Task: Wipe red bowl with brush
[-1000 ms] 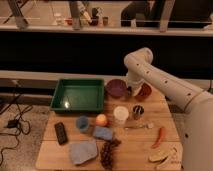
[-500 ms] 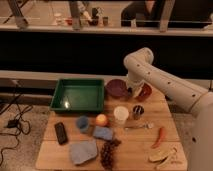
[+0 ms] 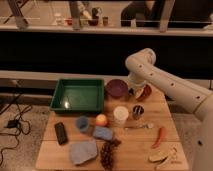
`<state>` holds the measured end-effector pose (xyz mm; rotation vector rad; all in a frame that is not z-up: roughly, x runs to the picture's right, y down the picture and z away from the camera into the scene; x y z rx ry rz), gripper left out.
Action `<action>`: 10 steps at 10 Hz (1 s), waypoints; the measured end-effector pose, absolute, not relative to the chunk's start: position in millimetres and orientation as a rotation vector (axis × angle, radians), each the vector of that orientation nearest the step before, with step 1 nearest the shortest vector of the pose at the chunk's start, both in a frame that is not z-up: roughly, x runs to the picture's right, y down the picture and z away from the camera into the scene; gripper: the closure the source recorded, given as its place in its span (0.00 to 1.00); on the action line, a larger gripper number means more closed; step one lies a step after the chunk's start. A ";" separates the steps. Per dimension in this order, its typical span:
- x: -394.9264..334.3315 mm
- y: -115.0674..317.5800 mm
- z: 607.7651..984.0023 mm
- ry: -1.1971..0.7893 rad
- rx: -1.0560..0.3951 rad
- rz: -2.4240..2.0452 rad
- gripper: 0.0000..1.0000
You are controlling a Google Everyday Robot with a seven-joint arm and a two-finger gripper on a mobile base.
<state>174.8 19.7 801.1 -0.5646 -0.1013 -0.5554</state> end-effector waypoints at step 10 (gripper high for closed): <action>215.3 24.4 799.4 -0.052 -0.580 -0.505 1.00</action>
